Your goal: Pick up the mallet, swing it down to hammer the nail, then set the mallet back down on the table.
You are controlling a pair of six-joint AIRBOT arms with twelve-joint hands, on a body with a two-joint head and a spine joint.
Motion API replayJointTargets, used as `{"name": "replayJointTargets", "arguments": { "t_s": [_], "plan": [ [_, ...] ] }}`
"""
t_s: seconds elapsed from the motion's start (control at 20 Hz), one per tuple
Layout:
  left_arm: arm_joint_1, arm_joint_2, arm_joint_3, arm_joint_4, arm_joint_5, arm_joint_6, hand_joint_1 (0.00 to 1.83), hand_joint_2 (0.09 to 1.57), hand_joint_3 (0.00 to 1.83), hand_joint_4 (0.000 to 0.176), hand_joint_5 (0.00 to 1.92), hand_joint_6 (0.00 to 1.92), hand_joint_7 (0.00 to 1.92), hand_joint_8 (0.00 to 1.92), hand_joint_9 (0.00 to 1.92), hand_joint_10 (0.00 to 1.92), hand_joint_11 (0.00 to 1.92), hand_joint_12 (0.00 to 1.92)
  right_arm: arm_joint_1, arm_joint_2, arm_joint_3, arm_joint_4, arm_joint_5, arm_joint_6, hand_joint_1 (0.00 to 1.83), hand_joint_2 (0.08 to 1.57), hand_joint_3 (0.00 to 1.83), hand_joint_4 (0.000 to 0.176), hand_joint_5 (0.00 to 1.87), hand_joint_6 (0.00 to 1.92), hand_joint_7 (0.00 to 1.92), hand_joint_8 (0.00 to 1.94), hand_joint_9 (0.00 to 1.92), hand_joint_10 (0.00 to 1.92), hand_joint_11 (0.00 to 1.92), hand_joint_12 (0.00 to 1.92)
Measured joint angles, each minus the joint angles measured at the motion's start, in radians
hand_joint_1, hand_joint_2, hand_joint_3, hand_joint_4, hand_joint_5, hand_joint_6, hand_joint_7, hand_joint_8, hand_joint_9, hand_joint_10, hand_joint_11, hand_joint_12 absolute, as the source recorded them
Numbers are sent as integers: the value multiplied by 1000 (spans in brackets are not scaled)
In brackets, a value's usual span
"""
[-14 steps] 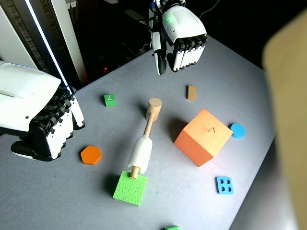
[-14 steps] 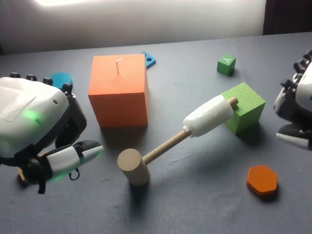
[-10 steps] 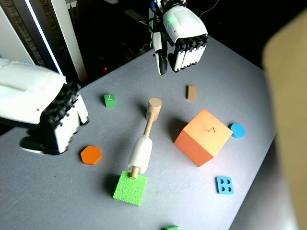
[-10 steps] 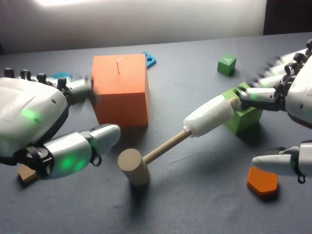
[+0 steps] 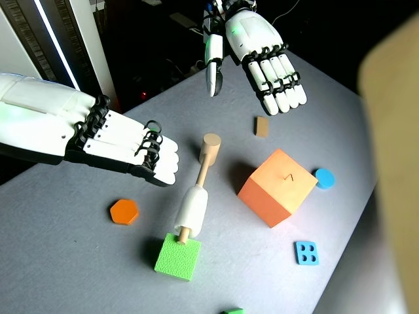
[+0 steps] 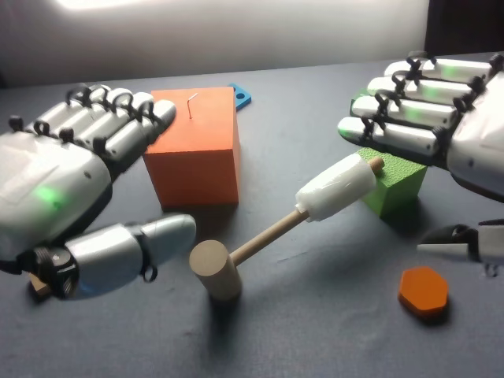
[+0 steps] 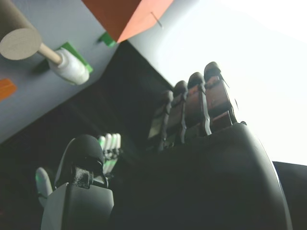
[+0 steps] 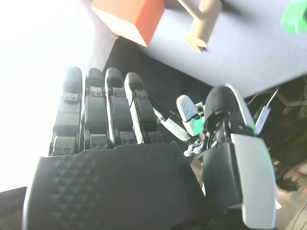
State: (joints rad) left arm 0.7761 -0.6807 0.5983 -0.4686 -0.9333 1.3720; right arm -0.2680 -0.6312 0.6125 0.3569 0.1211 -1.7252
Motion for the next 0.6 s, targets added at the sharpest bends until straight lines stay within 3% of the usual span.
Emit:
{"name": "replayJointTargets", "arguments": {
  "t_s": [0.25, 0.4, 0.6],
  "plan": [
    [34, 0, 90, 182, 40, -180, 0, 1284, 14, 0, 0, 0, 0, 0, 0, 0, 0, 0, 42, -92, 56, 40, -83, -15, 1174, 883, 0, 0, 7, 1, 0, 0, 0, 0, 0, 382],
    [48, 0, 136, 269, 93, -254, 0, 1286, 12, 0, 0, 0, 0, 0, 0, 0, 0, 0, 82, -119, 100, 38, -177, -15, 1254, 881, 0, 0, 5, 1, 0, 0, 0, 0, 0, 442],
    [49, -3, 194, 357, 127, -317, 0, 1281, 8, 0, 0, 0, 0, 0, 0, 0, 0, 0, 126, -176, 201, 27, -384, 103, 1330, 888, 0, 0, 47, 7, 3, 0, 18, 4, 0, 528]
  ]
}}
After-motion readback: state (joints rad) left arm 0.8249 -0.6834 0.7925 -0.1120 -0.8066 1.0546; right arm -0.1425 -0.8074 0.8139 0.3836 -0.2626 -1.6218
